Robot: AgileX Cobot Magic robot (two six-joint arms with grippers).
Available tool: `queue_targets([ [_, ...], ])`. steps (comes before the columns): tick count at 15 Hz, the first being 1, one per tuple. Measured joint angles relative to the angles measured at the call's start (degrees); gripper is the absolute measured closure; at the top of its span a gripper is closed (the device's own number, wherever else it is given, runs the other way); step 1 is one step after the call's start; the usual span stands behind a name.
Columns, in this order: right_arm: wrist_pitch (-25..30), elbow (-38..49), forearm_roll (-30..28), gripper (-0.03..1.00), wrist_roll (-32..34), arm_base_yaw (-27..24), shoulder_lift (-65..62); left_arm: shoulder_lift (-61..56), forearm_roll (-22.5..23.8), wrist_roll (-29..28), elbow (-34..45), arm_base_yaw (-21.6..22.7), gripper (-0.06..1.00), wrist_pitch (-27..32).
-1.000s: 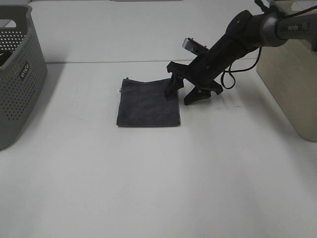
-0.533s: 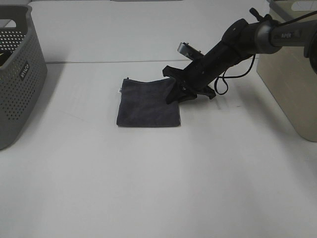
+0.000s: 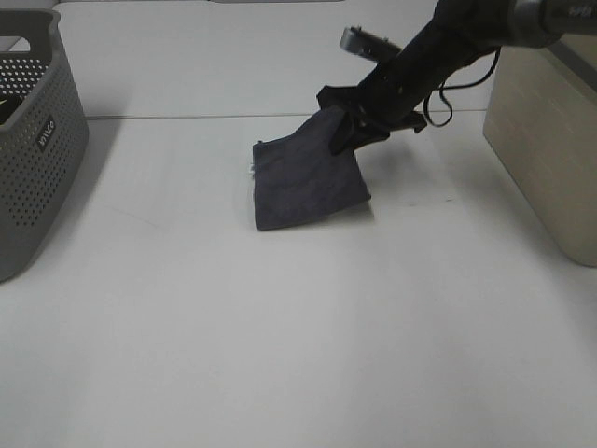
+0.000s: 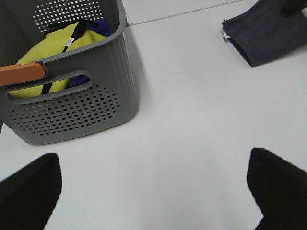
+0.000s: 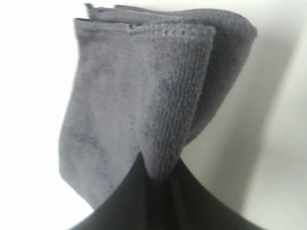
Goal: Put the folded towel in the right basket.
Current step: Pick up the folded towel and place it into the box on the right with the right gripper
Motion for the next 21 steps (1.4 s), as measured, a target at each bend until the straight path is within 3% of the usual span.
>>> queue_targets([
  [4, 0.34, 0.00, -7.10, 0.92, 0.40, 0.00, -11.86, 0.00, 0.00, 0.00, 0.00, 0.00, -0.04, 0.00],
  [10, 2.18, 0.00, -24.47, 0.92, 9.17, -1.72, -26.76, 0.00, 0.00, 0.00, 0.00, 0.00, -0.04, 0.00],
  [14, 3.21, 0.00, -24.18, 0.92, 9.34, -12.20, -31.00, 0.00, 0.00, 0.00, 0.00, 0.00, -0.04, 0.00],
  [15, 4.53, 0.00, -22.86, 0.93, 9.40, -19.48, -31.63, 0.00, 0.00, 0.00, 0.00, 0.00, -0.04, 0.00],
  [17, 5.56, 0.00, -20.74, 0.93, 9.40, -25.67, -31.63, 0.00, 0.00, 0.00, 0.00, 0.00, -0.04, 0.00],
  [21, 6.07, 0.00, -20.17, 0.93, 9.40, -31.11, -28.48, 0.00, 0.00, 0.00, 0.00, 0.00, -0.04, 0.00],
])
